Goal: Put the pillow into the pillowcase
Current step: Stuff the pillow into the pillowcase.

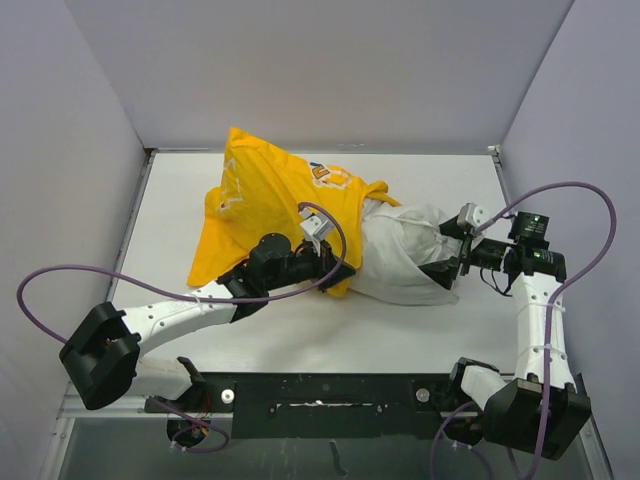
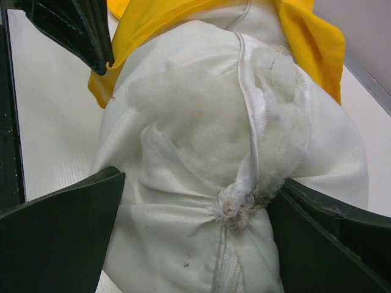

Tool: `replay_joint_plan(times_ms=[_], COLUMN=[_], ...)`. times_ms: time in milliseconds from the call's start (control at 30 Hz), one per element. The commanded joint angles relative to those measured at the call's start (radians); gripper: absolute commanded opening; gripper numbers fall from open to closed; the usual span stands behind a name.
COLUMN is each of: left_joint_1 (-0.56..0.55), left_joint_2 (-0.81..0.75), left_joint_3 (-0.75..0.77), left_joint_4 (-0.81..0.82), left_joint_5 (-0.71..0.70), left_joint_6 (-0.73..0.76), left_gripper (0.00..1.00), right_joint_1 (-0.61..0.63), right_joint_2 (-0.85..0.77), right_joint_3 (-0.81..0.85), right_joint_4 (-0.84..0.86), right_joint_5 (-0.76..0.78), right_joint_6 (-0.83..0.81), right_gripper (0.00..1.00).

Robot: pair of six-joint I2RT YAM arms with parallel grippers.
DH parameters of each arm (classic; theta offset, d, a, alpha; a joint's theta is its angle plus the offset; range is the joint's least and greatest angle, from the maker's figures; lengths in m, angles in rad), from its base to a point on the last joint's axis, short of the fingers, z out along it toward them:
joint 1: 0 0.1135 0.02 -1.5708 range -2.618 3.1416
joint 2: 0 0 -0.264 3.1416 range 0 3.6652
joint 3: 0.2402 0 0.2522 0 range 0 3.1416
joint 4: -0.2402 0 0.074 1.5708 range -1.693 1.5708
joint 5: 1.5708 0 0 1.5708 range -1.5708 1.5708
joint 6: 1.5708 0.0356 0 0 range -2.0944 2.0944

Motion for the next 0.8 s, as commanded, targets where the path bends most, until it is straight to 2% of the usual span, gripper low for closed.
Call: replay_joint_plan(times_ms=[0, 200, 333, 767], left_joint_1=[0.002, -0.008, -0.007, -0.006], left_joint_2=[0.028, 0.017, 0.004, 0.042], left_joint_3=[0.085, 0.054, 0.061, 0.153], left_joint_4=[0.041, 0.101, 0.082, -0.035], left_joint_5=[-0.03, -0.066, -0.072, 0.067], left_joint_6=[0.049, 0.01, 0.011, 0.043], left_gripper=[0.0, 0.0, 0.0, 0.0], right_joint_1=[-0.018, -0.037, -0.042, -0.046], right_joint_2=[0.005, 0.008, 0.006, 0.021], right_joint_3=[0.035, 0.028, 0.017, 0.026], right_joint_4=[-0.149, -0.169, -0.168, -0.12], right_joint_5=[-0.08, -0.095, -0.1, -0.062], right_joint_6=[-0.178, -0.215, -0.229, -0.155], right_gripper=[0.98, 0.98, 0.98, 0.98])
